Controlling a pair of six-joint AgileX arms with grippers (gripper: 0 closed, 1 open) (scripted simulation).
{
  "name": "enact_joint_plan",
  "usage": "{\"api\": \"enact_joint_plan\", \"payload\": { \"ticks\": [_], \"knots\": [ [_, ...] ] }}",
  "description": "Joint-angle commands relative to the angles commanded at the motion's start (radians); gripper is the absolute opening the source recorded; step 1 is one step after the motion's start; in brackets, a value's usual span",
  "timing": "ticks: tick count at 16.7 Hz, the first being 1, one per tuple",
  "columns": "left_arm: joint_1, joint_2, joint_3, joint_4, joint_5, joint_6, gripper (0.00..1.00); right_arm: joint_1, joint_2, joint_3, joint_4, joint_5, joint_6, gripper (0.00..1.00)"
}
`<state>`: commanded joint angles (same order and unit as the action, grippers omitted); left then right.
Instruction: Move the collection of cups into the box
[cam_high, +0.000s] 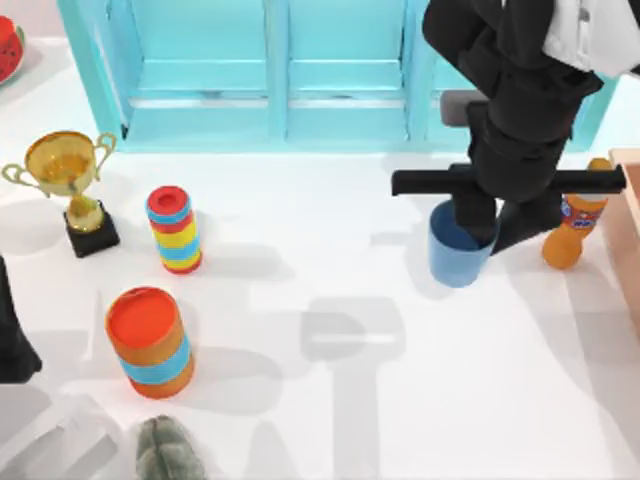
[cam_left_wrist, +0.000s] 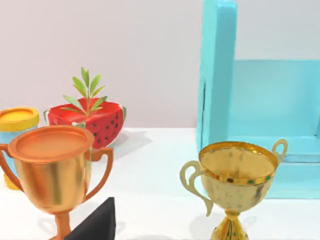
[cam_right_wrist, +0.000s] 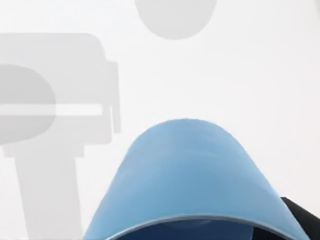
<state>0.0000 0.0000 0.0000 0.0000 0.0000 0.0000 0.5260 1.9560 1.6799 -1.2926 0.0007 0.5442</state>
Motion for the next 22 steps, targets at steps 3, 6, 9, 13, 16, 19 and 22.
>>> {"api": "enact_joint_plan", "payload": {
  "ticks": [3,6,9,13,16,19,22],
  "knots": [
    [0.000,0.000,0.000,0.000,0.000,0.000,1.00,0.001,0.005,0.004,-0.002,-0.001,-0.005,0.00],
    [0.000,0.000,0.000,0.000,0.000,0.000,1.00,-0.032,-0.001,-0.001,-0.036,-0.023,-0.058,0.00],
    [0.000,0.000,0.000,0.000,0.000,0.000,1.00,-0.094,-0.015,-0.014,-0.087,-0.057,-0.153,0.00],
    [0.000,0.000,0.000,0.000,0.000,0.000,1.00,-0.191,-0.044,-0.038,-0.164,-0.106,-0.293,0.00],
    [0.000,0.000,0.000,0.000,0.000,0.000,1.00,-0.281,-0.072,-0.054,-0.203,-0.125,-0.400,0.00],
    [0.000,0.000,0.000,0.000,0.000,0.000,1.00,-0.397,-0.098,-0.063,-0.214,-0.122,-0.513,0.00],
    [0.000,0.000,0.000,0.000,0.000,0.000,1.00,-0.545,-0.116,-0.058,-0.200,-0.097,-0.637,0.00]
  ]
}}
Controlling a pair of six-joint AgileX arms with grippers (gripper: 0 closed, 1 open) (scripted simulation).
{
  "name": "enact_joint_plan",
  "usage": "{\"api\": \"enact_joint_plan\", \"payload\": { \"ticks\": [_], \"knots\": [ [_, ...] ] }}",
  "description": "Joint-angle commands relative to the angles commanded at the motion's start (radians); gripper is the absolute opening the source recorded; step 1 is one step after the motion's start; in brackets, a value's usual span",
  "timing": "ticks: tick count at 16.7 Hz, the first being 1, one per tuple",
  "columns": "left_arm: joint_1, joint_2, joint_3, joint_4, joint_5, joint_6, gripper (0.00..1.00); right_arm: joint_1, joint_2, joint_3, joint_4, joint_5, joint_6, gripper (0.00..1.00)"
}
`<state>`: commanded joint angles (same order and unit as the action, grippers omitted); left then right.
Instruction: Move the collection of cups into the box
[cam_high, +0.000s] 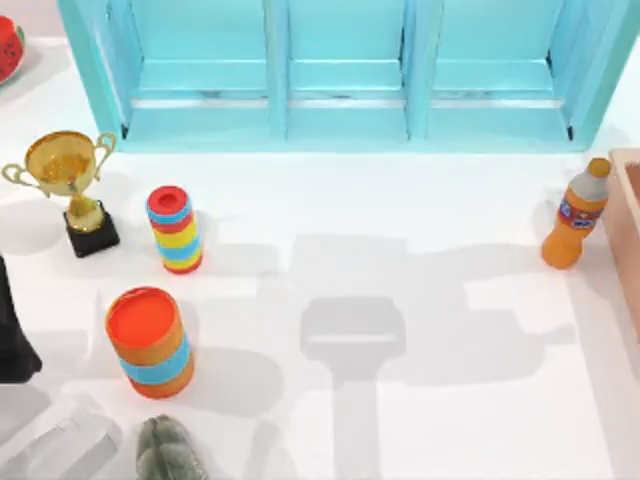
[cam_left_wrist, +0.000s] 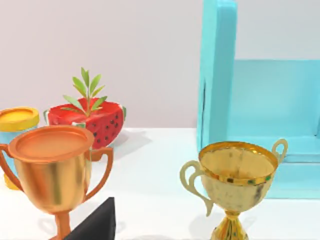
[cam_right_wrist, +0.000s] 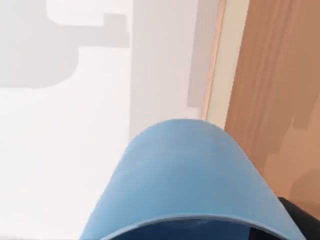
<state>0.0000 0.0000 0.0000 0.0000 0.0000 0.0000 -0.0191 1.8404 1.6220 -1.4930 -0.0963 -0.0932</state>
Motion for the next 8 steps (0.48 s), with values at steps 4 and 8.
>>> {"api": "enact_joint_plan", "payload": {
  "ticks": [4,8],
  "knots": [
    [0.000,0.000,0.000,0.000,0.000,0.000,1.00,-0.213,-0.014,0.019,0.038,0.039,-0.168,0.00],
    [0.000,0.000,0.000,0.000,0.000,0.000,1.00,-0.369,-0.016,0.042,0.071,0.064,-0.288,0.00]
  ]
}}
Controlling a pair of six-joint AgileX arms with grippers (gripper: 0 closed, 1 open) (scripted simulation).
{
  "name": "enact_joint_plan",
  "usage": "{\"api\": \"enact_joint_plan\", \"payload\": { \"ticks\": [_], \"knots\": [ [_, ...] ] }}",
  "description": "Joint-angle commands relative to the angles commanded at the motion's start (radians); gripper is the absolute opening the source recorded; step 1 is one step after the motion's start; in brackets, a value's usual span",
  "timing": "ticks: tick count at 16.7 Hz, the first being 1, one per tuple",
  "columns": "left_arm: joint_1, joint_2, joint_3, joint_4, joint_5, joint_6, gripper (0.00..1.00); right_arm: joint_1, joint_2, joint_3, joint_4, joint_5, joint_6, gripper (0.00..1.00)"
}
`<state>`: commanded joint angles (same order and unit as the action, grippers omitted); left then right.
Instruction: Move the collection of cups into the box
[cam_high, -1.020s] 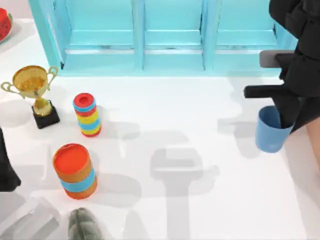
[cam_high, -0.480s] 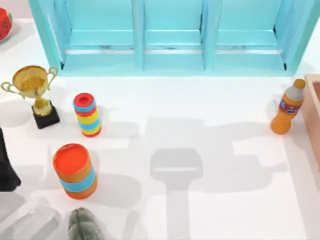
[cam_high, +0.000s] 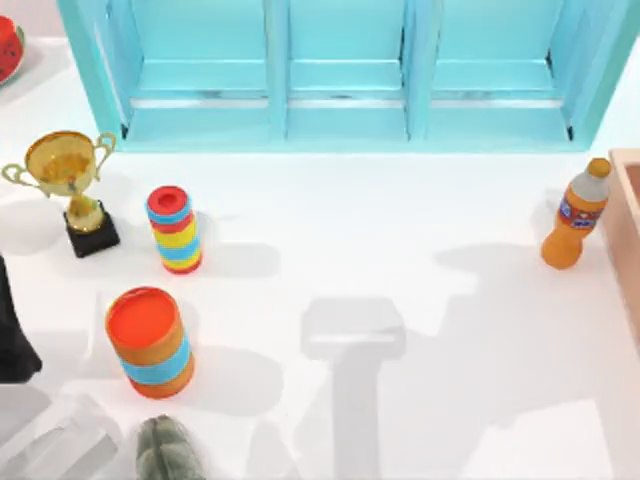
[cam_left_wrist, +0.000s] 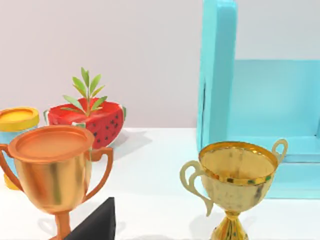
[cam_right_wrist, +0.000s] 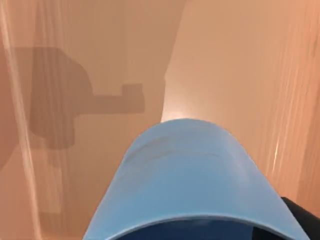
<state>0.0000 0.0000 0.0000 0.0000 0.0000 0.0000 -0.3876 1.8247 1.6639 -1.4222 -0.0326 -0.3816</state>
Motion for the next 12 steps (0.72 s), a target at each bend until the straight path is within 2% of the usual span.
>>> {"api": "enact_joint_plan", "payload": {
  "ticks": [8,12],
  "knots": [
    [0.000,0.000,0.000,0.000,0.000,0.000,1.00,-0.027,0.001,-0.003,0.011,0.005,-0.023,0.00],
    [0.000,0.000,0.000,0.000,0.000,0.000,1.00,-0.011,0.000,-0.114,0.117,0.008,-0.016,0.00]
  ]
}}
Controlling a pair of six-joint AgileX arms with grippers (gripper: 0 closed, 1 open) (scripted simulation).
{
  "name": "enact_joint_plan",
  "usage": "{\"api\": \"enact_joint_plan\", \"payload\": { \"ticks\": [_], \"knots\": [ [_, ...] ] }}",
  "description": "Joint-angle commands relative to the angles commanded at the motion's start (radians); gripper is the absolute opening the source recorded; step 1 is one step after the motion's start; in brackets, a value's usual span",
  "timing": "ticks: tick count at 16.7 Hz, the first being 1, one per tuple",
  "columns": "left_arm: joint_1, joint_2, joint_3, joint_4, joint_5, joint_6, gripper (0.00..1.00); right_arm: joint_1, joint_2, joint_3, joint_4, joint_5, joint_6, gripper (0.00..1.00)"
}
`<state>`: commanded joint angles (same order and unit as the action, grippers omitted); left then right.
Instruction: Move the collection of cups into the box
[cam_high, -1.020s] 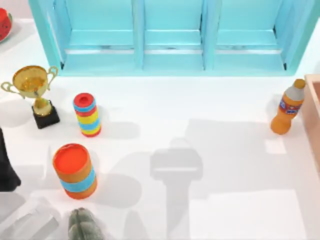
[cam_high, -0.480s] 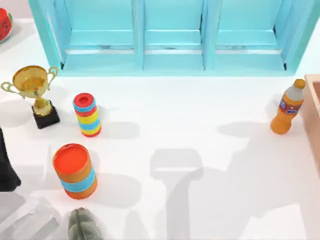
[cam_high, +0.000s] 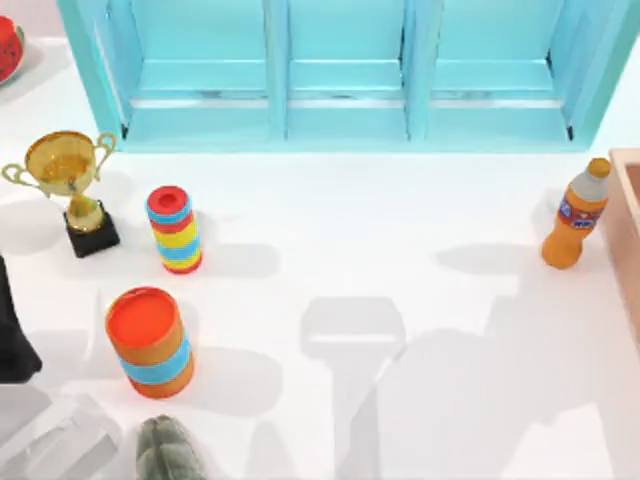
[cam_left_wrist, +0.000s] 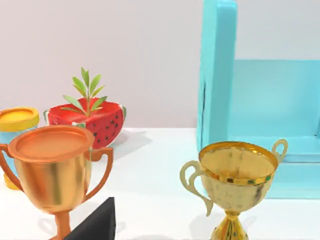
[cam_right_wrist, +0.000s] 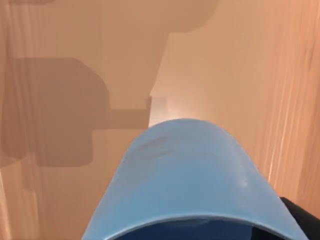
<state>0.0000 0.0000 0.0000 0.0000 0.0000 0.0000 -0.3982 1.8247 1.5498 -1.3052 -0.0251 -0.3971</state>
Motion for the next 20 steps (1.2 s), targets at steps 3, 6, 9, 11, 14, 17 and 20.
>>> {"api": "enact_joint_plan", "payload": {
  "ticks": [3,6,9,11,14,17,20],
  "knots": [
    [0.000,0.000,0.000,0.000,0.000,0.000,1.00,0.007,-0.003,-0.109,0.117,0.001,0.016,0.00],
    [0.000,0.000,0.000,0.000,0.000,0.000,1.00,0.009,-0.006,-0.141,0.149,-0.003,0.022,0.00],
    [0.000,0.000,0.000,0.000,0.000,0.000,1.00,0.009,-0.006,-0.141,0.149,-0.003,0.022,0.08],
    [0.000,0.000,0.000,0.000,0.000,0.000,1.00,0.009,-0.006,-0.141,0.149,-0.003,0.022,0.23],
    [0.000,0.000,0.000,0.000,0.000,0.000,1.00,0.009,-0.006,-0.141,0.149,-0.003,0.022,0.45],
    [0.000,0.000,0.000,0.000,0.000,0.000,1.00,0.009,-0.006,-0.141,0.149,-0.003,0.022,0.68],
    [0.000,0.000,0.000,0.000,0.000,0.000,1.00,0.009,-0.006,-0.141,0.149,-0.003,0.022,0.90]
  ]
}}
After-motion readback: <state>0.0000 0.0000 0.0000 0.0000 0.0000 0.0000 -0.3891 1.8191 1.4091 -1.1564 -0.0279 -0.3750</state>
